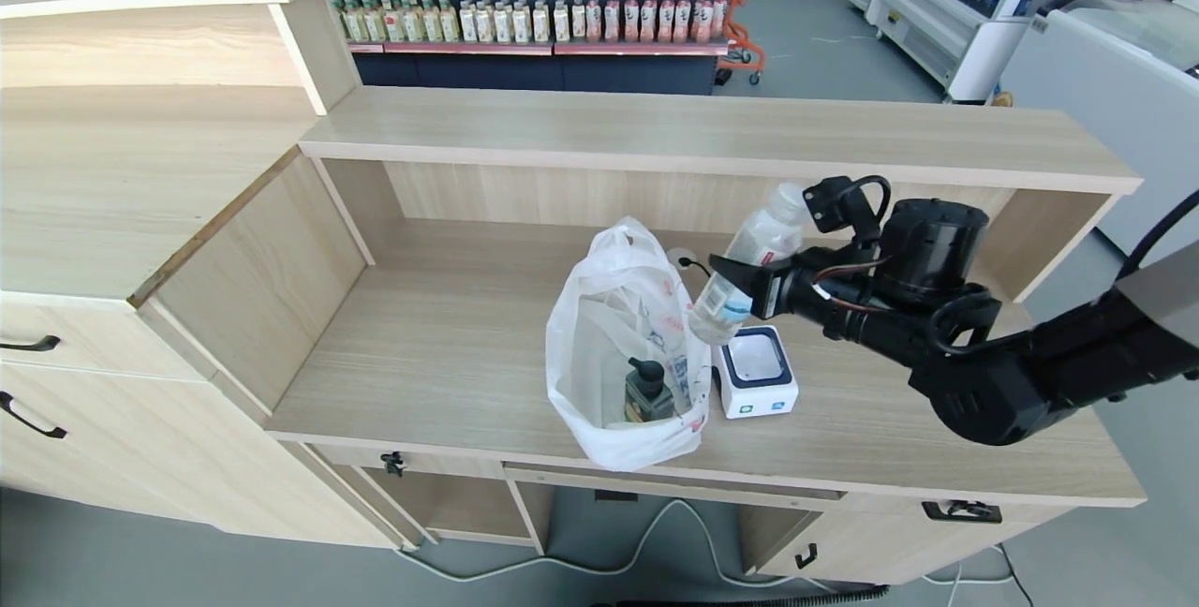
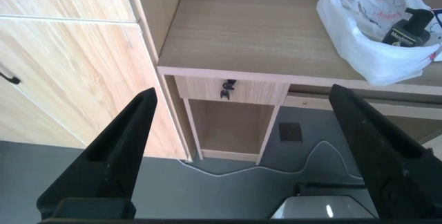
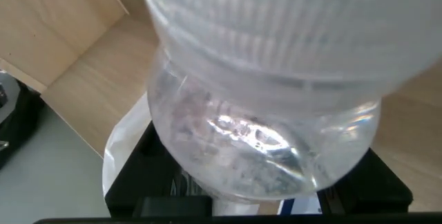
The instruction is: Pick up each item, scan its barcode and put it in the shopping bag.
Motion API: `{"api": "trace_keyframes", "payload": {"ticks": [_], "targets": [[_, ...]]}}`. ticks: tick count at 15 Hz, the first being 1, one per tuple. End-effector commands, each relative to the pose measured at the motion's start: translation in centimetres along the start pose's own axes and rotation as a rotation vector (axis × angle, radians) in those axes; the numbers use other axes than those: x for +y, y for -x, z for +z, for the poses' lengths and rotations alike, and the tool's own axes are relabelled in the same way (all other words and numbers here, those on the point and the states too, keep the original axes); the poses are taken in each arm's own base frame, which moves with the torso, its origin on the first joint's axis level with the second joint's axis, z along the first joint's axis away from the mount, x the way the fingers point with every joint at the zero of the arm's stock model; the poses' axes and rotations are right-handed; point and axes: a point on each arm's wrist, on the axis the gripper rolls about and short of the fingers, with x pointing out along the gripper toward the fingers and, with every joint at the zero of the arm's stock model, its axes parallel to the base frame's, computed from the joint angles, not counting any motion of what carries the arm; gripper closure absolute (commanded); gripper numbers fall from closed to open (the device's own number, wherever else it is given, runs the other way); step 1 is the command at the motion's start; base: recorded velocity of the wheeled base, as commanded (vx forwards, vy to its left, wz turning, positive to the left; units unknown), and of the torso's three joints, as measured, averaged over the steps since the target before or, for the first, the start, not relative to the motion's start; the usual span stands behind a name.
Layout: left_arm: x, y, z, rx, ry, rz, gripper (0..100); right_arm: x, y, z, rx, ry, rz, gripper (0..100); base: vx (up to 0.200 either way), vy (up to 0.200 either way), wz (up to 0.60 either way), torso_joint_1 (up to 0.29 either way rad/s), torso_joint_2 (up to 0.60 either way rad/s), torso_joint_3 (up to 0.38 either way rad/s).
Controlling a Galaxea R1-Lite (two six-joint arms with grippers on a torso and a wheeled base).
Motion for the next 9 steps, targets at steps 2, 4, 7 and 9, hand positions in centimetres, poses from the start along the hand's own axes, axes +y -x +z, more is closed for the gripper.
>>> {"api": "trace_keyframes", "payload": {"ticks": [2,4,7,9], "targets": [[0.0,0.0,0.0,0.000,-0.001,0.001,0,0.7,-3.0,-4.3,0.081,-0.009,0.035,100,0.000,0.000,0.00,0.000,0.00,0.000],[0.0,0.0,0.0,0.000,-0.005,0.001,0,0.0,-4.7,-5.7,0.084,0.045,0.026,100,0.000,0.000,0.00,0.000,0.00,0.000],[0.0,0.0,0.0,0.000,-0.005,0.001,0,-0.5,-6.9,-6.2,0.057,0.064,0.026,100,0.000,0.000,0.00,0.000,0.00,0.000],[0.0,0.0,0.0,0.000,-0.005,0.001,0,-0.6,-8.0,-6.8,0.047,0.072,0.030,100,0.000,0.000,0.00,0.000,0.00,0.000]]}}
